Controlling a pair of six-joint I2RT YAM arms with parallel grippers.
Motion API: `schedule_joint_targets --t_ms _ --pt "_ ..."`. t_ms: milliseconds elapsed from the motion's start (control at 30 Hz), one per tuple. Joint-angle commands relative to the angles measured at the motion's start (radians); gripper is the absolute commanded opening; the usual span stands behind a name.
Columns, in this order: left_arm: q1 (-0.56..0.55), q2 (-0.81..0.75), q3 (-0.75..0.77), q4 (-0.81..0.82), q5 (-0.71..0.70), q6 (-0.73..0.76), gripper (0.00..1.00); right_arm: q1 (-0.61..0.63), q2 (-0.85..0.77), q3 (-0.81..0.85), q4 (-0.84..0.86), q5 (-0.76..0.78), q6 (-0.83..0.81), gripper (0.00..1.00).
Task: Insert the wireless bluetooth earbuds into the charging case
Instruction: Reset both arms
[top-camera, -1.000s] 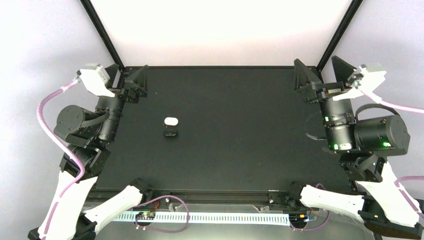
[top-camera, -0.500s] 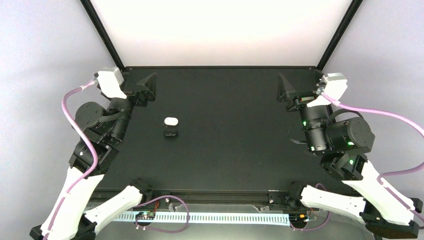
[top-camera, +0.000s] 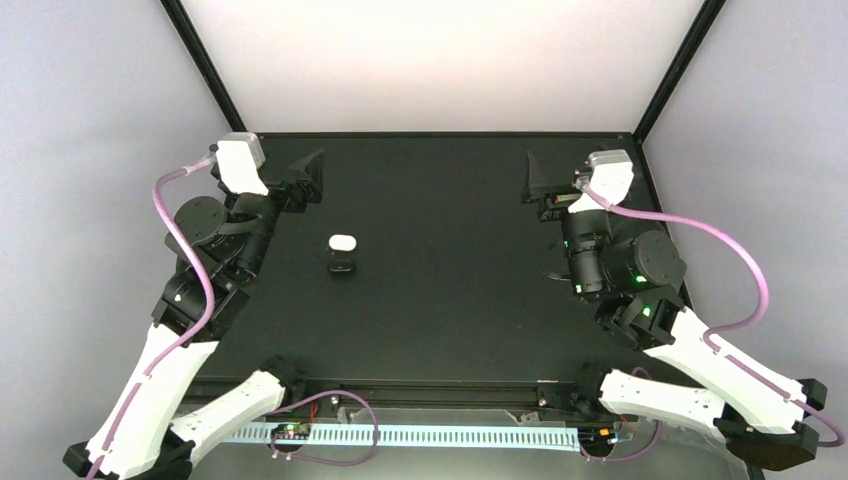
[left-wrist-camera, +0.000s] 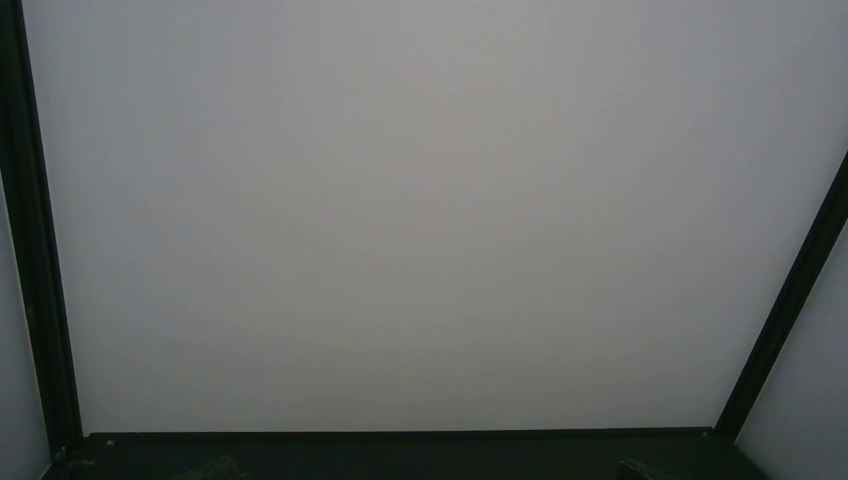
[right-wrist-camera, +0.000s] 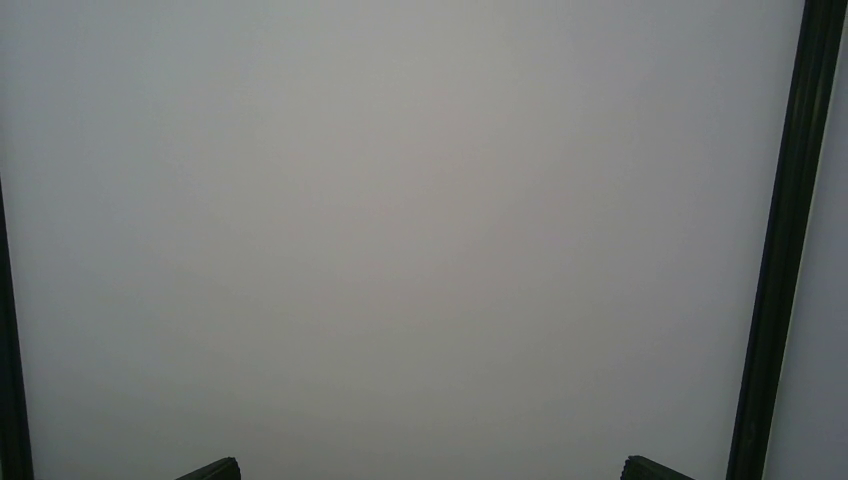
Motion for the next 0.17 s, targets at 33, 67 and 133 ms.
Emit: schedule_joint_targets --t_ms 33,67,133 --pt "-0.005 -0.019 -0.023 0.020 -0.028 0.003 0.99 0.002 -0.022 0.004 0.089 -0.007 -0.013 1.00" --pt "-0.006 -0.019 -0.026 0.018 -0.034 0.000 0.99 0.001 -0.020 0.003 0.086 -0.006 -0.009 1.00" --pt "-0.005 -0.023 -0.035 0.016 -0.038 -0.005 0.99 0.002 -0.017 0.002 0.071 -0.002 0.007 1.00"
